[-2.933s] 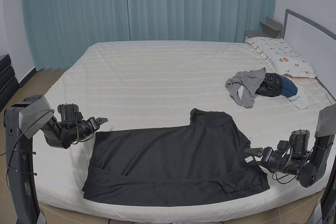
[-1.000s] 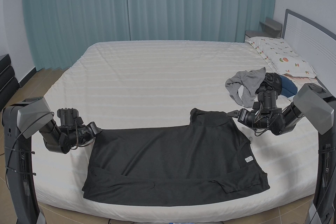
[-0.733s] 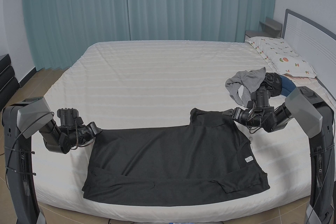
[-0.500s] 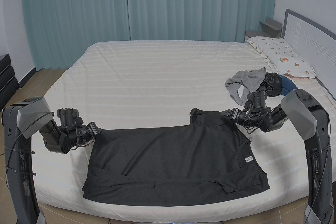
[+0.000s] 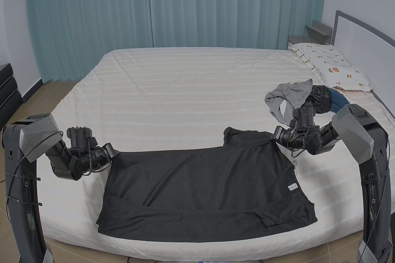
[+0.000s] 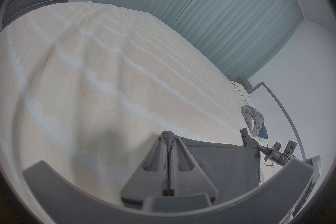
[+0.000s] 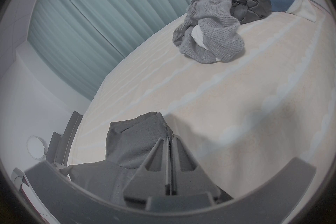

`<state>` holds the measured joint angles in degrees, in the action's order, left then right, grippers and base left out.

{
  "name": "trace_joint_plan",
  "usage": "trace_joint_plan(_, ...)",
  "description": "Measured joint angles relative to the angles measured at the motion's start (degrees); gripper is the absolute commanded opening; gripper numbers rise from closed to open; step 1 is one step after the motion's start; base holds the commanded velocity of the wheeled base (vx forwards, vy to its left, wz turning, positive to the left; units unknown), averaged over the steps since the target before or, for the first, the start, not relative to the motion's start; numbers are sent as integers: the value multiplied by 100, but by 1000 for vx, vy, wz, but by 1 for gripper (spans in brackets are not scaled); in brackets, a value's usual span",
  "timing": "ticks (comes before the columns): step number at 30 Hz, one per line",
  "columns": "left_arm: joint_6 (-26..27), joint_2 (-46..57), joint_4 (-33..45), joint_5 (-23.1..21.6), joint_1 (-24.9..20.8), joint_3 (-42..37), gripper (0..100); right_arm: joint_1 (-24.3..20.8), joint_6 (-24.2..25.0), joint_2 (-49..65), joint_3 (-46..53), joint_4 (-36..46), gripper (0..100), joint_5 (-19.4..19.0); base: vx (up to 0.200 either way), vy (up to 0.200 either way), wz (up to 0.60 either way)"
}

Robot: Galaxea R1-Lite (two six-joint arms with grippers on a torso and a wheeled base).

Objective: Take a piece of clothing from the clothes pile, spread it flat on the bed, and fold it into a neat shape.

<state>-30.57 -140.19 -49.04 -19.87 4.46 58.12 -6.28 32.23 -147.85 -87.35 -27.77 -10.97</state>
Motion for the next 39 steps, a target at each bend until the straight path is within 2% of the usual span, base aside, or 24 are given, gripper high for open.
trace_joint_plan(6,4,63,-145,2,7,-63,0,38,127,221,207,-37,0,-30,0,0,0)
trace_joint_plan(11,4,96,-450,107,20,-113,0,74,479,510,590,-135,0,-77,0,0,0)
trace_joint_plan(16,-5,155,-547,217,63,-145,0,121,647,813,1053,-742,0,-95,0,0,0)
trace_joint_plan(24,-10,364,-712,244,110,-297,0,210,589,1165,1779,-1462,0,-93,0,0,0)
trace_joint_plan(39,112,596,-556,224,107,-553,0,254,346,1369,2177,-1281,0,-151,0,0,0)
